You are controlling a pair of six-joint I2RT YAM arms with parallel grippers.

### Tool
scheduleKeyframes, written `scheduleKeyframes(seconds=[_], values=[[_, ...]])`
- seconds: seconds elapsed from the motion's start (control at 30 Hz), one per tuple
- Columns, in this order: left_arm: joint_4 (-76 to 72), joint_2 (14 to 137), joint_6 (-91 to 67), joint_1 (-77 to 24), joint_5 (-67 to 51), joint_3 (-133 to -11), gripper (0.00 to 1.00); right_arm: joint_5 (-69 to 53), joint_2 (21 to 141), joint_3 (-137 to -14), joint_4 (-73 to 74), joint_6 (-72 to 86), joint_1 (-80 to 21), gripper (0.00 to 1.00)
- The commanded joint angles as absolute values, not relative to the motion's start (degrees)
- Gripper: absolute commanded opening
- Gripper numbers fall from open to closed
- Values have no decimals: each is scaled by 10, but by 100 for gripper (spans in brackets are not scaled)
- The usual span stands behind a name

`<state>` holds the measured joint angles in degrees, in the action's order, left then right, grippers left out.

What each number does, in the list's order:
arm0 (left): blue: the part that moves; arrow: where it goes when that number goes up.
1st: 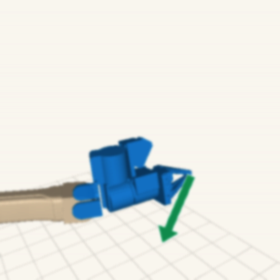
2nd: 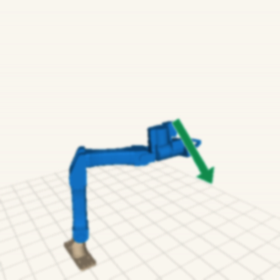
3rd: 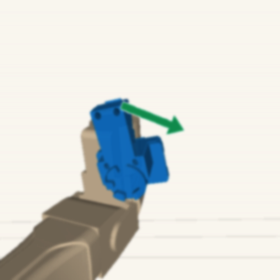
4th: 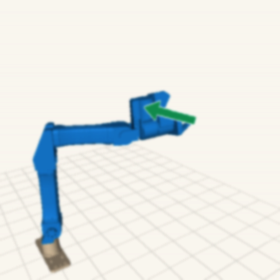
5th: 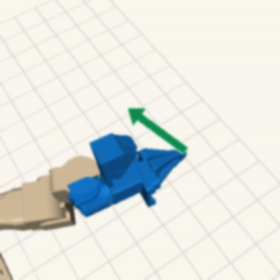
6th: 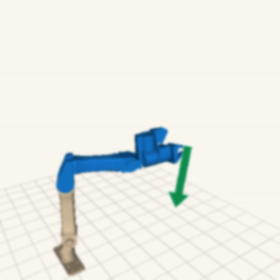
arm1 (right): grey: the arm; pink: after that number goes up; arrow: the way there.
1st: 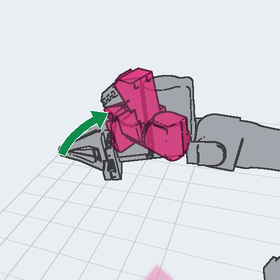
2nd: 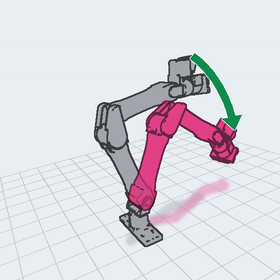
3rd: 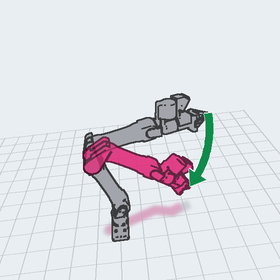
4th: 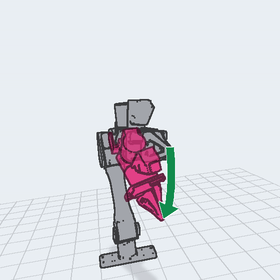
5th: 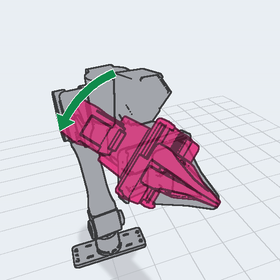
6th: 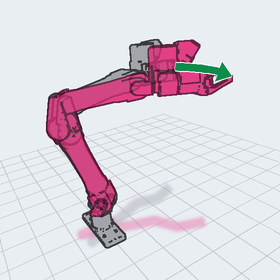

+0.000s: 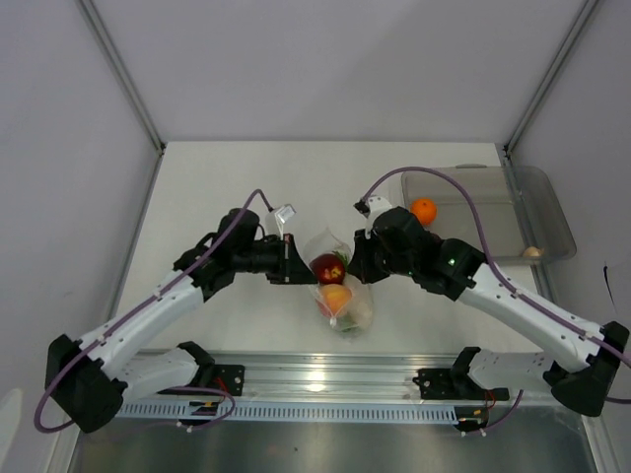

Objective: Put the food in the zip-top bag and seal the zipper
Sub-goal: Adjust the zipper food storage bag at the center of the board.

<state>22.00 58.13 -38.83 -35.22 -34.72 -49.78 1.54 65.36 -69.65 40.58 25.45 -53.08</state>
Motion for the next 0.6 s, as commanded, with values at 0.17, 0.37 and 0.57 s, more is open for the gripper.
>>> scheduleKeyframes(seconds=[0.17, 0.37, 0.57], values=[[231, 614, -374, -348, -351, -526, 1, 25, 715, -734, 401, 231, -517, 0], [264, 553, -381, -347, -350, -611, 1, 18, 680, -802, 435, 229, -518, 0], [246, 541, -390, -348, -349, -528, 0, -23, 642, -749, 400, 264, -517, 0]])
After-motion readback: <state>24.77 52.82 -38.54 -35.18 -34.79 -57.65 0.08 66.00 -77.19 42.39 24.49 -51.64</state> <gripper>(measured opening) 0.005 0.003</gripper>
